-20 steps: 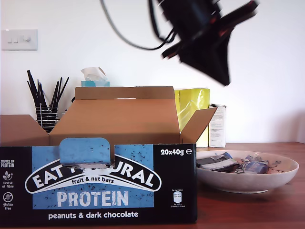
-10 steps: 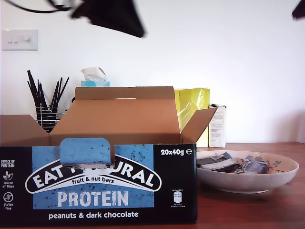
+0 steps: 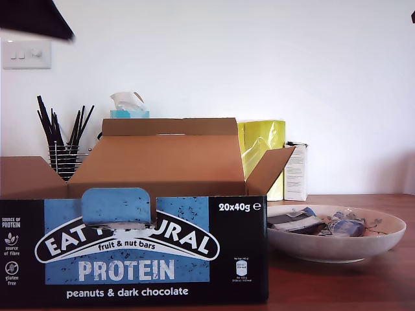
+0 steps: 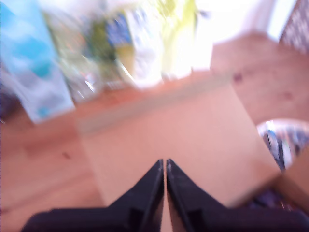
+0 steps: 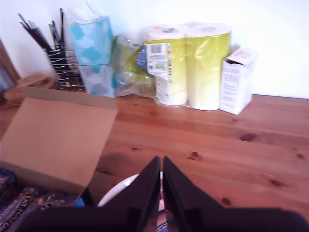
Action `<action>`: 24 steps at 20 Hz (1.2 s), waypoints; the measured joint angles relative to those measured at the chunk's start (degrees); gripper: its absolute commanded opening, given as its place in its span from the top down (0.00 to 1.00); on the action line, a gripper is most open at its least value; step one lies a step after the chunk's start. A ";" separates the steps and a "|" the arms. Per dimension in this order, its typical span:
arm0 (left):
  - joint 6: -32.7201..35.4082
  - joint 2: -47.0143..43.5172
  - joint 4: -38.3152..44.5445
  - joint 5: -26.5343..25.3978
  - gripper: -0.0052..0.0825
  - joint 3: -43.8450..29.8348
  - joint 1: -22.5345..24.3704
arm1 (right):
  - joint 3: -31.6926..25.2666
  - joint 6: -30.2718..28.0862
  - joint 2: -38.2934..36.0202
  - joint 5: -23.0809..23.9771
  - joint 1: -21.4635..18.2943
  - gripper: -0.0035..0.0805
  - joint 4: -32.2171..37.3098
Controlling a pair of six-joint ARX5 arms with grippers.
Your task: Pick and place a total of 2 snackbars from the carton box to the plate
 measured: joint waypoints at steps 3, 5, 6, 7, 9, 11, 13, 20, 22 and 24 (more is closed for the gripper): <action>-0.17 -8.22 -1.68 -1.95 0.96 -4.37 0.07 | 0.00 0.00 -2.69 -0.83 0.00 0.97 -2.80; -1.18 -12.31 -5.27 -3.45 0.96 -6.40 0.07 | 0.00 -0.02 -5.25 -1.31 0.00 0.97 -6.56; -1.29 -14.03 -7.41 -4.26 0.96 -6.91 0.07 | 0.00 0.00 -6.97 -2.29 0.00 0.97 -8.33; -1.31 -15.91 -9.33 -4.70 0.96 -7.13 0.07 | 0.00 0.00 -8.66 -3.23 0.00 0.97 -9.33; -1.31 -19.76 -12.02 -5.38 0.96 -7.17 0.07 | 0.00 0.00 -12.83 -3.45 0.00 0.97 -11.52; -1.31 -23.91 -13.07 -6.47 0.96 -7.54 0.07 | 0.00 -0.02 -17.42 -3.26 0.00 0.97 -13.49; -1.31 -27.98 -13.22 -7.17 0.96 -9.20 0.07 | 0.00 -0.46 -20.65 -3.23 0.00 0.97 -15.23; -3.06 -32.44 -17.40 -7.45 0.96 -11.47 0.07 | 0.00 -0.59 -24.83 -3.21 0.00 0.97 -22.64; -3.80 -32.30 -18.40 -7.45 0.96 -11.47 0.07 | 0.00 0.76 -24.83 -3.21 0.00 0.97 -22.58; -3.93 -32.30 -19.43 -7.45 0.96 -11.47 0.07 | 0.00 2.03 -24.83 -3.06 0.00 0.97 -22.05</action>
